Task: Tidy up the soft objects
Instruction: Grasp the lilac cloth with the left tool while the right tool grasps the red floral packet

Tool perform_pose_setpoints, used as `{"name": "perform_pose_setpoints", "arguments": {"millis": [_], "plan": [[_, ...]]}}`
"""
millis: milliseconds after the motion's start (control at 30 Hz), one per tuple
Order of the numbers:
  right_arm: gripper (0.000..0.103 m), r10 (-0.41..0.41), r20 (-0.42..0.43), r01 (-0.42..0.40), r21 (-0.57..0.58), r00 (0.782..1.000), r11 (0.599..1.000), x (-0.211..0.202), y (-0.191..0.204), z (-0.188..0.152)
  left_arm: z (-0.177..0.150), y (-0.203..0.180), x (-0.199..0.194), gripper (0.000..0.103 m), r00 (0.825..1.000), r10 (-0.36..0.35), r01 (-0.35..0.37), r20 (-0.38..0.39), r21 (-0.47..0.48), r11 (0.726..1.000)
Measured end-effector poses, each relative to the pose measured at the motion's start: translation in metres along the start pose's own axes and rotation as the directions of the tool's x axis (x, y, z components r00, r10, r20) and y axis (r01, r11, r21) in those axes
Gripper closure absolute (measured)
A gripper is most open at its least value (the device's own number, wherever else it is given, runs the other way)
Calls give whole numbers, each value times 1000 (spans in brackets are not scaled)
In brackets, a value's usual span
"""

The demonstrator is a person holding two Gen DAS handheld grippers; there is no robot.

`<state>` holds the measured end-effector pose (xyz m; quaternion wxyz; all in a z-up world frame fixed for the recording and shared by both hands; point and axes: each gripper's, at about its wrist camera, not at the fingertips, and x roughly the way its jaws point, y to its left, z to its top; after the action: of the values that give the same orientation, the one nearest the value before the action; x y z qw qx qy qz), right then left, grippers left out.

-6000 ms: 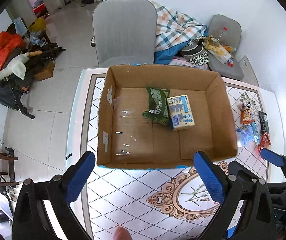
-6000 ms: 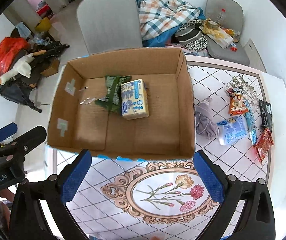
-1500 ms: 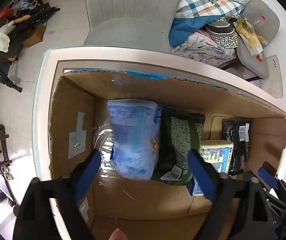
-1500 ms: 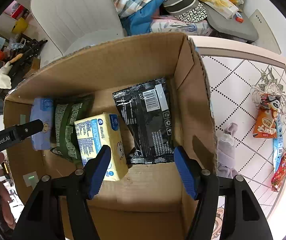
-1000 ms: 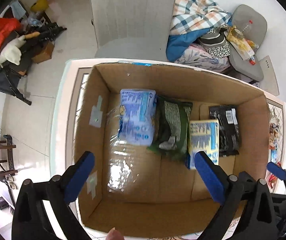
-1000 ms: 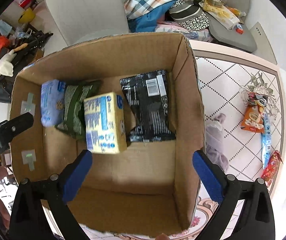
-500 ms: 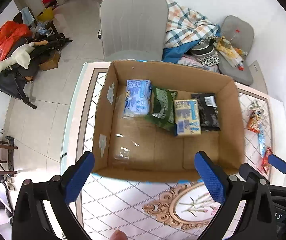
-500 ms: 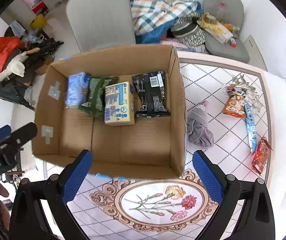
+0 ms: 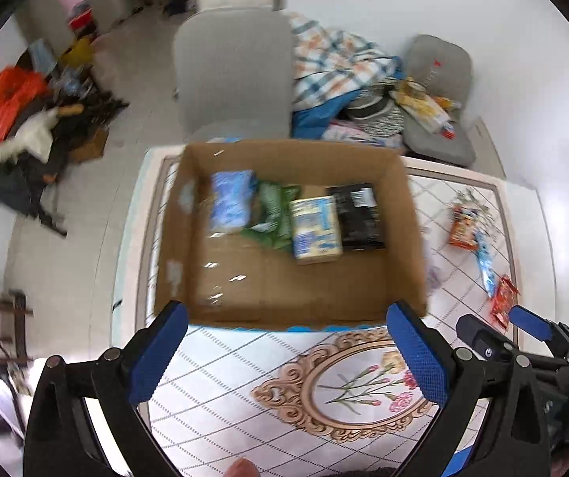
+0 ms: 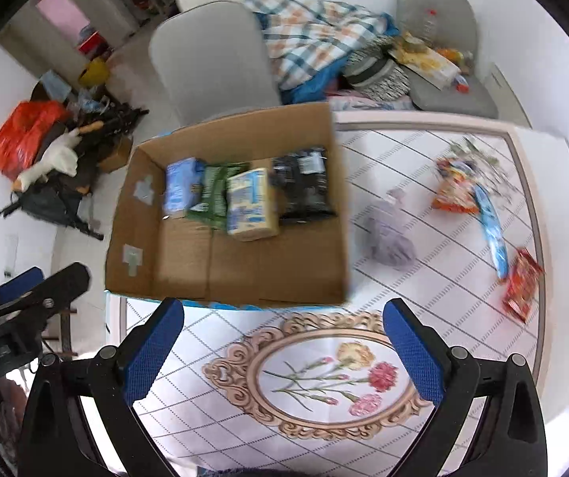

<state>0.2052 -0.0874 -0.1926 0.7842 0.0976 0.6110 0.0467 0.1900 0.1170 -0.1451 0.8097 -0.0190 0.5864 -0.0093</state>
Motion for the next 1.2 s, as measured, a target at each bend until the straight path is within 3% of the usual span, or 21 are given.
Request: {"name": "perform_pose_setpoints", "arguments": {"millis": [200, 400, 533, 633, 833, 1067, 1167, 1200], "plan": [[1, -72, -27, 76, 218, 997, 973, -7, -123, -6, 14, -96, 23, 0, 997, -44, 53, -56, 157, 986], [1, -127, -74, 146, 441, 989, 885, -5, -256, -24, 32, -188, 89, 0, 982, -51, 96, -180, 248, 964], [1, -117, -120, 164, 546, 986, 822, 12, -335, -33, 44, -224, 146, 1, 965, -5, 81, -264, 281, 956], [1, -92, -156, 167, 579, 983, 798, 34, -372, -32, 52, -246, 185, 1, 952, 55, 43, -301, 310, 950], [1, -49, -238, 180, 569, 970, 802, 90, -400, -26, 57, -263, 252, 1, 898, 156, -14, -410, 329, 944], [6, -4, -318, 188, 551, 948, 813, 145, -407, -15, 39, -273, 296, 1, 844, 240, -58, -480, 363, 930], [14, 8, -340, 190, 544, 940, 817, 159, -406, -14, 32, -272, 309, 7, 827, 255, -70, -501, 359, 931], [17, 9, -346, 191, 540, 938, 820, 162, -405, -14, 30, -271, 313, 13, 824, 254, -70, -506, 353, 933]]}}
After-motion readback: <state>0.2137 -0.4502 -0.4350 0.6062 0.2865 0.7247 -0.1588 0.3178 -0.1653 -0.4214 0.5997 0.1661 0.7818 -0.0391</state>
